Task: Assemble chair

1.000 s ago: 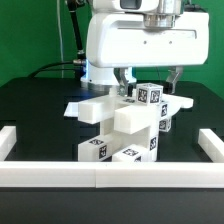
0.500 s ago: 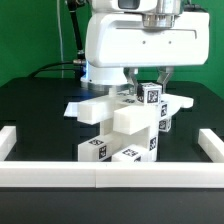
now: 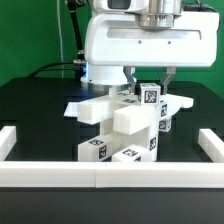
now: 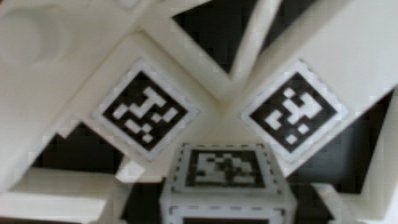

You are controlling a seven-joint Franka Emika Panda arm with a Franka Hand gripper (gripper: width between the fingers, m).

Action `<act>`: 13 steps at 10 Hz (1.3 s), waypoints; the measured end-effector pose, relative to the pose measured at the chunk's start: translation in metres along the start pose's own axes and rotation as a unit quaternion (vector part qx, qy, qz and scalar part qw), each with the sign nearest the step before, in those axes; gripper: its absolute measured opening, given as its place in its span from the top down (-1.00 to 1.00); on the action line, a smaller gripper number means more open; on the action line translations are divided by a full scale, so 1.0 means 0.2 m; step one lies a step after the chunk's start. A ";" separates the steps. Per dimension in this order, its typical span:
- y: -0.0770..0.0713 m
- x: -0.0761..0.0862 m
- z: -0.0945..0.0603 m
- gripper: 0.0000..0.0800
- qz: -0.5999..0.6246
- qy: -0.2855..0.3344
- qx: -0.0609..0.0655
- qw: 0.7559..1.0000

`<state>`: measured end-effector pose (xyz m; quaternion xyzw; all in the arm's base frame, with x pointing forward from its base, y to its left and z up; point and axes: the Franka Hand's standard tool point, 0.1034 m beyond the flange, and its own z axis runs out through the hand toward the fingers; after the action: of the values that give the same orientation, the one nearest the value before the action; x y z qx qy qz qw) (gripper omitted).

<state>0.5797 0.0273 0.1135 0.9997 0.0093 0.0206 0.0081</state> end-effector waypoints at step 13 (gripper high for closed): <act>-0.02 0.00 0.00 0.28 0.405 -0.002 0.006 0.914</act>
Offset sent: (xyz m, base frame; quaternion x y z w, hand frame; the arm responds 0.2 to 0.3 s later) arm 0.0000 0.0000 0.0000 0.0000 0.0000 0.1938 0.9810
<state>0.5796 0.0319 0.1133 0.9178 -0.3965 0.0201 -0.0068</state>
